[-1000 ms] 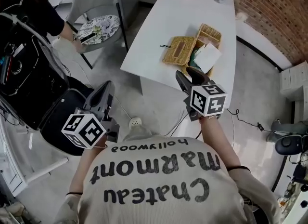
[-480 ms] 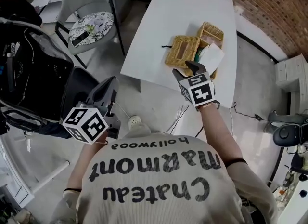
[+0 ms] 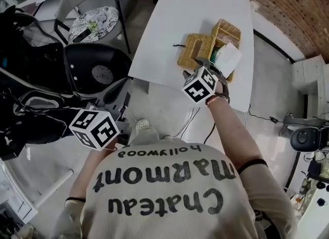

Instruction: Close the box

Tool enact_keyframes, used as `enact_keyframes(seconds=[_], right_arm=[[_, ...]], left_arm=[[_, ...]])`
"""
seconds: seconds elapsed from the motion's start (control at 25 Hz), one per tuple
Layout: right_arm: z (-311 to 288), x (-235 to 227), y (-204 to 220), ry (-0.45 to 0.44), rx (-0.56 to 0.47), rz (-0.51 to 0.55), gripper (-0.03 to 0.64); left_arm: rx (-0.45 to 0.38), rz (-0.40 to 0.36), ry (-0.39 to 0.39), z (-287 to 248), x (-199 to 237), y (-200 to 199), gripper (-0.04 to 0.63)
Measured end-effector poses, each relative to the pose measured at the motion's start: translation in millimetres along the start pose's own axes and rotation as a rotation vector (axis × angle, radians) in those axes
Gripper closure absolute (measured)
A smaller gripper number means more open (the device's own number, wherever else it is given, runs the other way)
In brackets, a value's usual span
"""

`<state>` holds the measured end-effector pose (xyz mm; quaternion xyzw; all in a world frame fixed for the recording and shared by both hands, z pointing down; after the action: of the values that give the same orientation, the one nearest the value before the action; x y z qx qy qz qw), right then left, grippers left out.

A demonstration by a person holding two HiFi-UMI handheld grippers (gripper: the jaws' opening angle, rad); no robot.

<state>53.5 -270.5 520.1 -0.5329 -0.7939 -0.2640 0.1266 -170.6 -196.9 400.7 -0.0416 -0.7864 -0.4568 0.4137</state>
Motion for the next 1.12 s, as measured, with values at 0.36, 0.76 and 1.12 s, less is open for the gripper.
enact_keyframes(seconds=[0.36, 0.76, 1.12], right_arm=[[-23, 0, 9, 0.135, 0.178, 0.332, 0.397], [-22, 2, 15, 0.180, 0.175, 0.349, 0.440], [-26, -8, 13, 0.169, 0.119, 0.203, 0.443]], left_arm=[[0.009, 0.013, -0.003, 0, 0, 2, 0.594], [-0.021, 0.010, -0.023, 12, -2, 9, 0.594], [-0.021, 0.007, -0.024, 2, -2, 6, 0.594]])
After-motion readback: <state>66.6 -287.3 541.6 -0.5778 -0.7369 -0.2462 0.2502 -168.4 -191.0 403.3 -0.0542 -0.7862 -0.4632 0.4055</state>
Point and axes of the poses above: the fingertips, and each gripper's own axes: z backward along the fingers, x to its left, y out of its underside, the point moved 2 cm from there along z, backward along the fingers, and after that the axes turned 11 degrees about z, right-handed, at the moved point
